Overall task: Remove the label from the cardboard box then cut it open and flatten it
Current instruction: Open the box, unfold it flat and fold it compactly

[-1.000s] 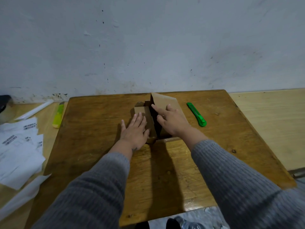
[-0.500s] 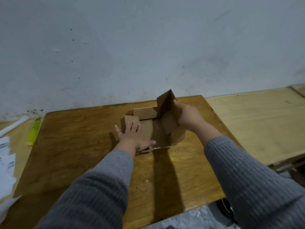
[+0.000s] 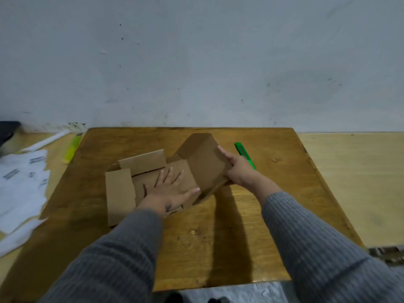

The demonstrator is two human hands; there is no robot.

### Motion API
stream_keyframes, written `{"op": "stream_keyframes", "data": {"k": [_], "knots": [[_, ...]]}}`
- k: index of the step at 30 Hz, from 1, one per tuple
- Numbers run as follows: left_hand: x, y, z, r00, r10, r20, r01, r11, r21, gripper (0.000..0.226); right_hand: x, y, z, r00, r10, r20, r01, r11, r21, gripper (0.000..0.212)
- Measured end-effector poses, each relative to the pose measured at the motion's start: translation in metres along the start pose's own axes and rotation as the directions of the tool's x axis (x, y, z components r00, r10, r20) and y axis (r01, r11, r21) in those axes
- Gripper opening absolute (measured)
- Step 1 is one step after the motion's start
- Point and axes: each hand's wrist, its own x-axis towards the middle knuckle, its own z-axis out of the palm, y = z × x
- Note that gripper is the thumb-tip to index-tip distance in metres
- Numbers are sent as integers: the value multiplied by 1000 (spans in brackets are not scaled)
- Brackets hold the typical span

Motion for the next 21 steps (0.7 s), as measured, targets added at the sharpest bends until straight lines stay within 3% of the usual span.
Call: {"op": "stream_keyframes", "data": {"k": [3, 5, 7, 9, 14, 17, 21], "knots": [[2, -10, 10, 999, -33, -17, 34, 999, 21, 97, 10, 8, 7, 1000, -21, 12, 23, 995, -94, 81], [3, -13, 11, 999, -35, -27, 35, 999, 19, 94, 16, 11, 3, 999, -48, 19, 52, 940, -337, 80], [3, -13, 11, 999, -33, -35, 34, 999, 19, 92, 23, 12, -2, 998, 1, 57, 36, 763, -645, 79], [4, -10, 10, 998, -45, -35, 46, 999, 5, 92, 25, 3, -1, 993, 86, 85, 24, 551, -834, 76], [9, 1, 4, 997, -71, -24, 70, 997, -27, 89, 22, -26, 24, 993, 93, 74, 55, 194, -980, 64], [16, 2, -1, 998, -47, -28, 48, 998, 29, 84, 19, -26, 51, 987, 159, 39, 6, 203, -979, 69], [17, -10, -5, 992, 128, -6, -126, 984, 126, 94, 22, -7, 69, 952, 306, -1, -75, 228, -971, 52]]}}
